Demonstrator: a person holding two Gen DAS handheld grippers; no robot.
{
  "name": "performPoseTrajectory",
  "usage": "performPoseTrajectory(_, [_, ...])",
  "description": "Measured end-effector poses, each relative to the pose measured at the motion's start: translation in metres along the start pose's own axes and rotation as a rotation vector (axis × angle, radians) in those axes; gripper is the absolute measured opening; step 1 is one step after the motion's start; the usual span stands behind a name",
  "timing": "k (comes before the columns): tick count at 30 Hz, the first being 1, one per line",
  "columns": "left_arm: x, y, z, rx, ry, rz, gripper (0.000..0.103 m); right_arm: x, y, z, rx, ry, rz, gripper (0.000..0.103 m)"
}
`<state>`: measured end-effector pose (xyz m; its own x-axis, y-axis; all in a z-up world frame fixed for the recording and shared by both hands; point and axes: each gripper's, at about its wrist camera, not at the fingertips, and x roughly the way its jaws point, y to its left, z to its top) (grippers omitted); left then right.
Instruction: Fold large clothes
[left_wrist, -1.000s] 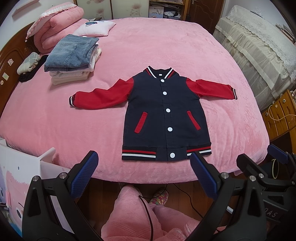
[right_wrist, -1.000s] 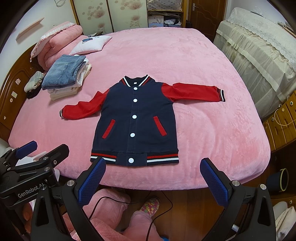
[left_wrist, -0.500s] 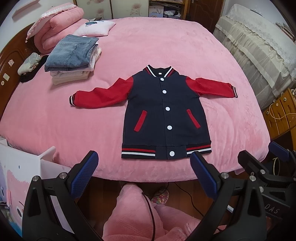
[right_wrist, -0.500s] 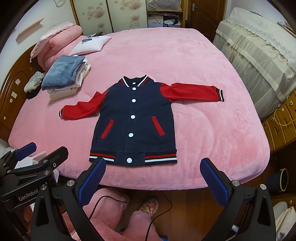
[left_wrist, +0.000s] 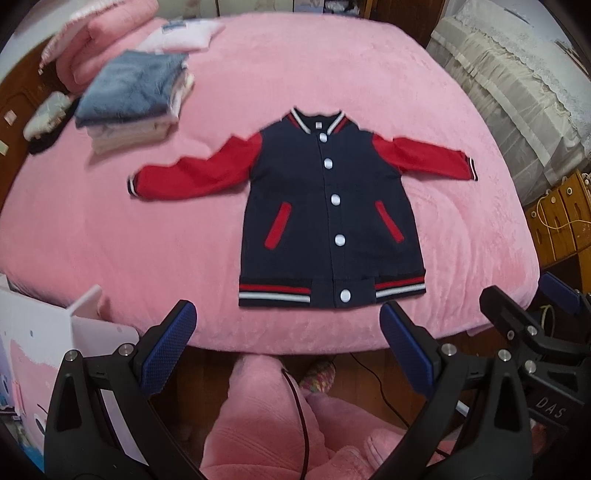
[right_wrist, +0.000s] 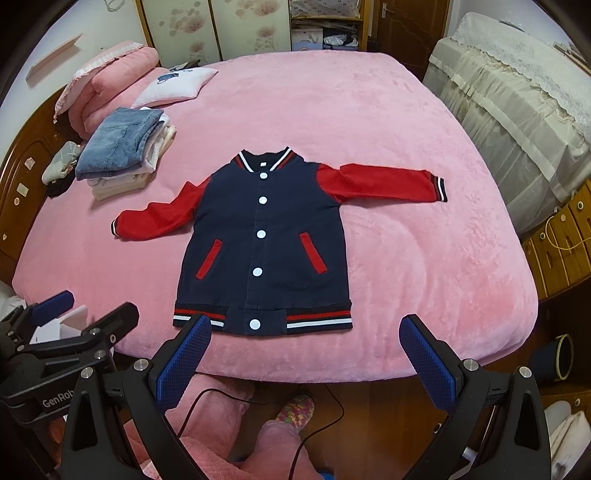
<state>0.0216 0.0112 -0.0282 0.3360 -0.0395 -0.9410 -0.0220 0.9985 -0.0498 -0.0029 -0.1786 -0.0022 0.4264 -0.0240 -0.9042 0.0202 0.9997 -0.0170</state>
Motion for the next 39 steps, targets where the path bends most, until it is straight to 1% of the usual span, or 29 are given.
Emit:
performPoseTrajectory(1, [0.007,0.005,0.001,-0.009,0.027,-0.014,0.099,0.012,-0.001,0.006,0.003,0.015,-0.001,0.103])
performPoseTrajectory(3, [0.022,0.018,0.001,-0.045,0.082,-0.063,0.099,0.023,0.005,0.007,0.003,0.044,-0.001,0.103])
performPoseTrajectory(6, [0.051,0.044,0.001,-0.131,0.148,-0.163,0.098,0.042,0.016,0.008,0.007,0.071,0.005,0.103])
performPoseTrajectory(7, [0.062,0.053,0.002,-0.156,0.161,-0.180,0.098,0.050,0.021,0.007,0.006,0.081,0.002,0.103])
performPoseTrajectory(9, [0.081,0.070,0.006,-0.191,0.171,-0.193,0.098,0.069,0.035,0.007,0.003,0.104,0.002,0.103])
performPoseTrajectory(11, [0.101,0.090,0.012,-0.235,0.171,-0.210,0.097,0.089,0.051,0.008,0.003,0.116,0.004,0.103])
performPoseTrajectory(12, [0.112,0.104,0.017,-0.275,0.162,-0.219,0.096,0.101,0.063,0.011,0.001,0.121,0.003,0.103])
performPoseTrajectory(13, [0.122,0.120,0.021,-0.322,0.147,-0.215,0.091,0.114,0.074,0.013,-0.005,0.132,0.006,0.103])
performPoseTrajectory(14, [0.130,0.133,0.025,-0.360,0.133,-0.210,0.089,0.128,0.086,0.017,-0.011,0.142,0.005,0.103])
performPoseTrajectory(16, [0.155,0.170,0.035,-0.458,0.103,-0.194,0.089,0.151,0.108,0.025,-0.011,0.145,-0.001,0.103])
performPoseTrajectory(19, [0.190,0.226,0.052,-0.599,0.075,-0.209,0.086,0.182,0.138,0.041,-0.011,0.149,-0.008,0.103])
performPoseTrajectory(21, [0.214,0.260,0.063,-0.687,0.057,-0.211,0.078,0.203,0.158,0.052,-0.008,0.146,-0.012,0.103])
performPoseTrajectory(22, [0.227,0.279,0.069,-0.738,0.050,-0.198,0.072,0.213,0.166,0.058,-0.003,0.150,-0.019,0.103])
performPoseTrajectory(23, [0.237,0.296,0.074,-0.782,0.034,-0.177,0.067,0.223,0.173,0.062,0.007,0.156,-0.027,0.103])
performPoseTrajectory(24, [0.247,0.312,0.078,-0.821,0.014,-0.147,0.067,0.234,0.181,0.067,0.024,0.164,-0.031,0.103])
performPoseTrajectory(25, [0.254,0.324,0.085,-0.844,0.001,-0.132,0.067,0.245,0.187,0.072,0.042,0.174,-0.031,0.103])
performPoseTrajectory(26, [0.268,0.343,0.092,-0.883,-0.020,-0.110,0.067,0.253,0.188,0.076,0.054,0.184,-0.027,0.103])
performPoseTrajectory(27, [0.276,0.354,0.095,-0.910,-0.028,-0.102,0.066,0.265,0.196,0.080,0.064,0.196,-0.025,0.103])
performPoseTrajectory(29, [0.296,0.375,0.100,-0.982,-0.044,-0.118,0.056,0.283,0.205,0.082,0.064,0.218,-0.019,0.103])
performPoseTrajectory(31, [0.310,0.387,0.106,-1.023,-0.065,-0.157,0.056,0.301,0.216,0.084,0.050,0.232,-0.014,0.103])
performPoseTrajectory(32, [0.318,0.392,0.111,-1.028,-0.086,-0.180,0.055,0.309,0.221,0.084,0.039,0.236,-0.012,0.103])
performPoseTrajectory(33, [0.322,0.393,0.112,-1.021,-0.095,-0.181,0.055,0.315,0.224,0.083,0.030,0.240,-0.012,0.103])
performPoseTrajectory(34, [0.327,0.394,0.118,-1.007,-0.109,-0.180,0.049,0.320,0.226,0.081,0.024,0.246,-0.014,0.103])
performPoseTrajectory(35, [0.329,0.394,0.123,-0.992,-0.127,-0.188,0.036,0.329,0.231,0.081,0.021,0.259,-0.017,0.103])
performPoseTrajectory(36, [0.332,0.396,0.127,-0.986,-0.133,-0.185,0.035,0.332,0.232,0.079,0.022,0.269,-0.015,0.103])
performPoseTrajectory(37, [0.335,0.398,0.132,-0.986,-0.142,-0.177,0.030,0.335,0.231,0.077,0.026,0.276,-0.012,0.103])
performPoseTrajectory(38, [0.337,0.401,0.135,-0.997,-0.154,-0.170,0.023,0.341,0.234,0.079,0.033,0.283,-0.009,0.103])
performPoseTrajectory(39, [0.338,0.400,0.136,-1.010,-0.160,-0.156,0.022,0.341,0.232,0.076,0.036,0.284,-0.009,0.103])
